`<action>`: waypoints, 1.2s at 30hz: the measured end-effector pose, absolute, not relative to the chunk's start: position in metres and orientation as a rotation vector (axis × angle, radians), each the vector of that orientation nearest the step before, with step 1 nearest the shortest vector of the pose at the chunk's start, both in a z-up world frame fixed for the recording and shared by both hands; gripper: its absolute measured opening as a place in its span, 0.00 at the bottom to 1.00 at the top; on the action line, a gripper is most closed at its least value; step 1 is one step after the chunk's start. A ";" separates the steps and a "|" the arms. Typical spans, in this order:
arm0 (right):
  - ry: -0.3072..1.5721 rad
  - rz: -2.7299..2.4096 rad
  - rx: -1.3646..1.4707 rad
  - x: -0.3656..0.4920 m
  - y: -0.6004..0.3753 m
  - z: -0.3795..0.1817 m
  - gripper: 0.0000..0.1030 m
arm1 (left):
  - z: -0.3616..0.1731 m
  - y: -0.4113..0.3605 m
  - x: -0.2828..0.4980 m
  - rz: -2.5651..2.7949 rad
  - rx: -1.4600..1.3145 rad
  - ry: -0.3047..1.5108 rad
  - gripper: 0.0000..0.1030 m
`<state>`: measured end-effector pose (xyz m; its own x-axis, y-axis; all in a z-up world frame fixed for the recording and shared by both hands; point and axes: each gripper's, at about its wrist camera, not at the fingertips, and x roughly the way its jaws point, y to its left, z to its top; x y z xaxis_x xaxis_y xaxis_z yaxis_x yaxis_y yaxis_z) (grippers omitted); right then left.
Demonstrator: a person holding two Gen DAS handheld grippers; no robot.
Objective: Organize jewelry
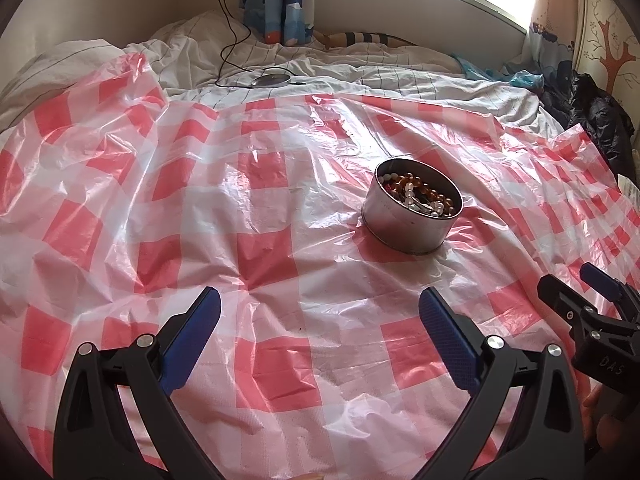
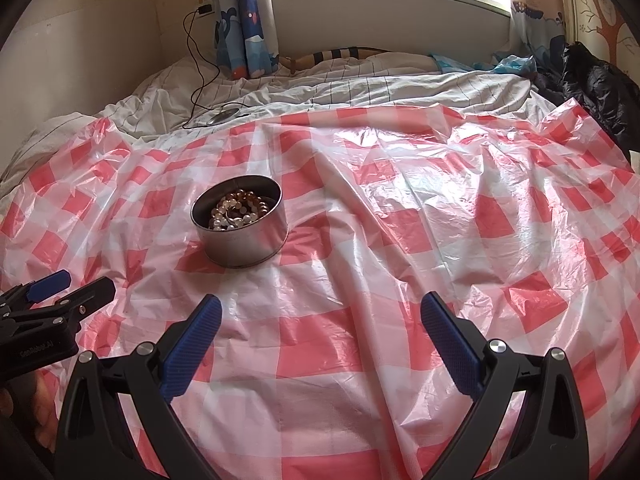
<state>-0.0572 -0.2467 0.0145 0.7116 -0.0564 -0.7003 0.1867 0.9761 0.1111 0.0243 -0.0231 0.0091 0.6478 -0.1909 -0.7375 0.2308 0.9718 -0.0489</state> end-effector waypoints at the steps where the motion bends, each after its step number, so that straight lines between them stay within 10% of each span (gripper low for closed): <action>1: 0.768 -0.135 0.179 -0.057 -0.247 0.015 0.93 | 0.009 -0.024 0.024 -0.241 0.053 0.830 0.93; 36: 0.765 -0.122 0.221 -0.057 -0.252 0.016 0.93 | 0.003 -0.020 0.028 -0.186 0.063 0.867 0.93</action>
<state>-0.0571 -0.2522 0.0160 0.7158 -0.0292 -0.6977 0.1890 0.9699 0.1533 0.0278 -0.0205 0.0032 0.6318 -0.1368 -0.7630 0.1876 0.9820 -0.0207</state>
